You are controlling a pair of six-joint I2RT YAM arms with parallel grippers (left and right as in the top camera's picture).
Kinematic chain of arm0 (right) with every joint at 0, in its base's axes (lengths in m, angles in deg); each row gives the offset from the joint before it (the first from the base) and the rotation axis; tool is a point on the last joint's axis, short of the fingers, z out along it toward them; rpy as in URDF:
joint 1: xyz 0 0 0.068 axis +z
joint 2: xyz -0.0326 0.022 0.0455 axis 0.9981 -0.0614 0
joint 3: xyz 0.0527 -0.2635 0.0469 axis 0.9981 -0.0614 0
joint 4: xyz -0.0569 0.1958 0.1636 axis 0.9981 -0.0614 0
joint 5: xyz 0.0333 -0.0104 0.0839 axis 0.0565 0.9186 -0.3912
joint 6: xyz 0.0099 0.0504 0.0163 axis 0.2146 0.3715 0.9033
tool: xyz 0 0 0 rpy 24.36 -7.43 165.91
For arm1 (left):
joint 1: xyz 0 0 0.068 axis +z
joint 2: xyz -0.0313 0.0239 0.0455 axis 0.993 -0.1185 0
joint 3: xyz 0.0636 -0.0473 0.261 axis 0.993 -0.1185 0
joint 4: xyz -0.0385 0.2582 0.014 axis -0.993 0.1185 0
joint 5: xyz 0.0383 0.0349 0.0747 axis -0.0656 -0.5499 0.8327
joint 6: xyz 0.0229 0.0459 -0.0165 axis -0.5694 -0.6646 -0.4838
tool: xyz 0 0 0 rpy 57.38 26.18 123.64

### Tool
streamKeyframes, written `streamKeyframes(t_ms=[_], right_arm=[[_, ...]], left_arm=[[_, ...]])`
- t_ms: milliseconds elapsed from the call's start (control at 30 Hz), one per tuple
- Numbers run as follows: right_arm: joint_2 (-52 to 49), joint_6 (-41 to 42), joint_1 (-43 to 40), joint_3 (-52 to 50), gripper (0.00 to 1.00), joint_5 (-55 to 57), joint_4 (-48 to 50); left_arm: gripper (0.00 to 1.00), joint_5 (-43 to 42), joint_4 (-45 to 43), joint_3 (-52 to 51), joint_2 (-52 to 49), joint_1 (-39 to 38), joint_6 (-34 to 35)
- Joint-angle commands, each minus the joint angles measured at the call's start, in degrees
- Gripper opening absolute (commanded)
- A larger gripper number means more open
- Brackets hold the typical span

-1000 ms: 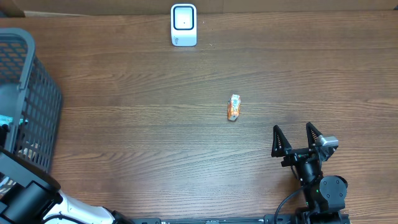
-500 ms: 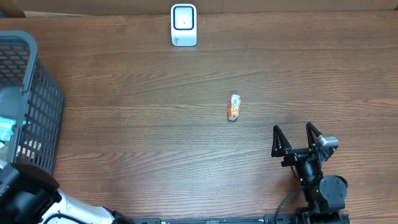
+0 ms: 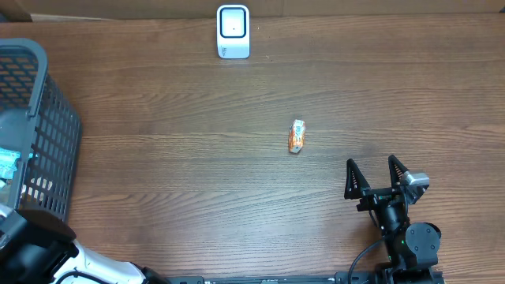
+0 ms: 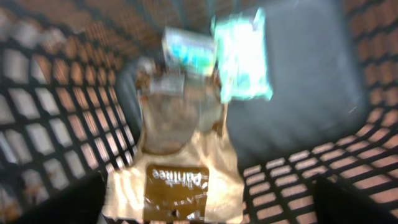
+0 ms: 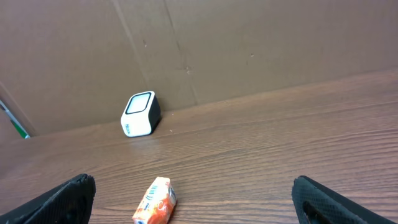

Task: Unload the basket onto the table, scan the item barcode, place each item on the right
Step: 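Grasp the clear bag of dried mushrooms in the basket with the left gripper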

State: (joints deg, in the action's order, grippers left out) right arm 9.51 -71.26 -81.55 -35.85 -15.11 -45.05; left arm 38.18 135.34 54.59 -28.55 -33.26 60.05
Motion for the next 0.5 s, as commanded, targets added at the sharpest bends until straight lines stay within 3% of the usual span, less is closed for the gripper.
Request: streamKeyframes(t_ms=[0,233,467], right_arm=[[0.6,0.3,0.3,-0.6,1.00,0.2,0.3],[0.6,0.3,0.3,-0.6,1.00,0.2,0.3],[0.6,0.3,0.3,-0.6,1.00,0.2,0.3]], left_arm=[[1.00,-0.5,-0.8,-7.0,0.0,0.5,0.1],[1.00,-0.5,-6.7,-19.4,0.0,2.9,0.2],[1.00,-0.8,-10.0,-21.0,0.0,6.7,-3.0]])
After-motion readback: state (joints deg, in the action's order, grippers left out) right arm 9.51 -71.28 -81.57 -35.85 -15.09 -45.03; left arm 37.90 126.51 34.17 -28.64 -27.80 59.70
